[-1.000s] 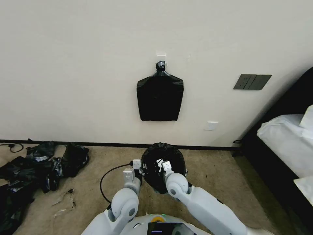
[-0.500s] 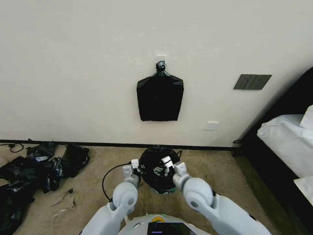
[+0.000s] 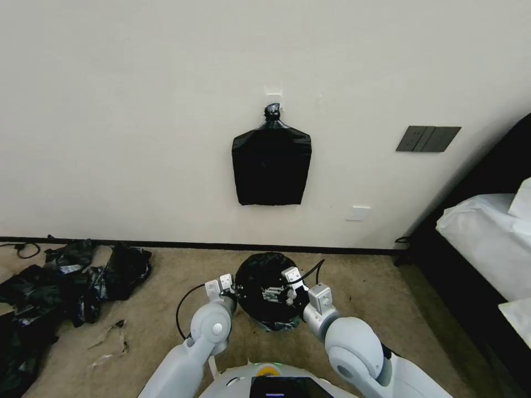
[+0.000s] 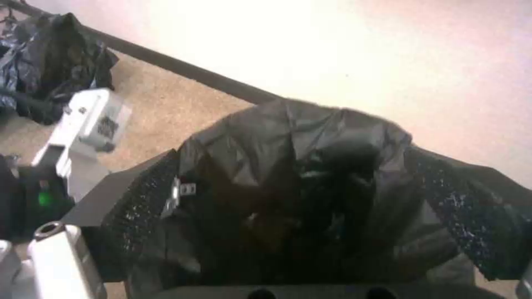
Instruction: Place a trash bag onto the trash bin.
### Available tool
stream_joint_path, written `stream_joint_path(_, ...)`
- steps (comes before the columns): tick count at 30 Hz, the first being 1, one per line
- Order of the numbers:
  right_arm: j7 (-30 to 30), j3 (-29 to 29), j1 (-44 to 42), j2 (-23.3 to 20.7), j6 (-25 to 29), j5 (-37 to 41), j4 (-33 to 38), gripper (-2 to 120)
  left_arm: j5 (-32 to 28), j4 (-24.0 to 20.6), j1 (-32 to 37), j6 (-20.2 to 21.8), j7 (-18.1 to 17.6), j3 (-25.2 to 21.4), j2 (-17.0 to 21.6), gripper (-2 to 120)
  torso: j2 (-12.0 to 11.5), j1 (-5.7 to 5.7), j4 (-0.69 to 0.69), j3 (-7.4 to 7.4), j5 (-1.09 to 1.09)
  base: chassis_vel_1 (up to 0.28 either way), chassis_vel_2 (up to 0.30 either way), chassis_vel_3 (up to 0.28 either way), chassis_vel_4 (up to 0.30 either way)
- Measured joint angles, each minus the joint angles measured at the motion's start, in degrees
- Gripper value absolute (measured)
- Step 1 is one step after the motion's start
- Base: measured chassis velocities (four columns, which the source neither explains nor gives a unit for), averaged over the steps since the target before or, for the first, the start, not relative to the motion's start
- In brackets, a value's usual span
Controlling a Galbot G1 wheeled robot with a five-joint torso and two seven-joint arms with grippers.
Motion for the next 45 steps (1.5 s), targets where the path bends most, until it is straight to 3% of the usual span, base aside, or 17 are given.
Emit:
stream_joint_path(7, 0.1, 0.1, 0.0, 0.3, 0.0, 0.0, -0.2, 100, 0.4, 0.0, 0.5, -0.1, 0.1, 0.1, 0.2, 3, 0.0, 0.0, 0.0, 0.0, 0.0, 0.0, 0.0, 0.0, 0.0)
stream_joint_path(13, 0.3, 0.8, -0.3, 0.5, 0.2, 1.5, -0.3, 100, 2.2, -0.5, 0.3, 0.1, 1.6, 0.0, 0.5, 23, 0.0, 0.0, 0.0, 0.0, -0.01, 0.0, 0.0, 0.0, 0.0)
stream_joint_path(16, 0.5, 1.8, -1.0, 1.1, 0.6, 2.7, -0.6, 100, 2.9, -1.6, 0.4, 0.4, 2.6, -0.2, 1.2, 46, 0.0, 0.0, 0.0, 0.0, 0.0, 0.0, 0.0, 0.0, 0.0)
stream_joint_path(20, 0.5, 2.1, -1.4, 1.1, 0.7, 2.8, -0.4, 100, 2.9, -1.8, 0.7, 0.6, 2.8, -0.4, 1.5, 56, 0.0, 0.0, -0.01, 0.0, 0.0, 0.0, 0.0, 0.0, 0.0)
stream_joint_path(30, 0.7, 2.3, -2.1, 1.2, 0.7, 3.1, 0.0, 100, 4.3, -2.9, 2.0, 1.5, 4.8, -1.1, 2.0, 95, 0.0, 0.0, 0.0, 0.0, 0.0, 0.0, 0.0, 0.0, 0.0)
stream_joint_path(37, 0.6, 3.0, -2.8, 1.4, 1.1, 2.4, -0.1, 100, 5.9, -4.1, 3.2, 1.4, 6.4, -1.6, 2.6, 100, 0.0, 0.0, 0.0, 0.0, 0.0, 0.0, 0.0, 0.0, 0.0)
stream_joint_path(41, -1.1, 5.3, -5.3, 2.9, 6.5, -3.7, -1.4, 100, 19.2, -5.5, 5.6, -3.4, 14.5, -1.9, 3.9, 100, 0.0, 0.0, 0.01, 0.0, -0.01, 0.0, 0.0, 0.0, 0.0)
stream_joint_path(42, -1.1, 5.3, -5.3, 2.9, 6.5, -3.7, -1.4, 100, 19.2, -5.5, 5.6, -3.4, 14.5, -1.9, 3.9, 100, 0.0, 0.0, 0.01, 0.0, -0.01, 0.0, 0.0, 0.0, 0.0)
stream_joint_path(44, -1.7, 6.9, -7.5, 4.2, 10.5, -6.3, -2.3, 100, 25.0, -5.9, 6.2, -6.2, 17.7, -2.4, 4.4, 100, 0.0, 0.0, -0.01, 0.0, 0.01, 0.0, 0.0, 0.0, 0.0)
stream_joint_path(45, -2.5, 8.6, -9.7, 5.6, 15.5, -9.4, -3.6, 100, 31.5, -5.7, 6.9, -10.0, 21.0, -2.9, 4.6, 100, 0.0, 0.0, -0.01, 0.0, 0.0, 0.0, 0.0, 0.0, 0.0)
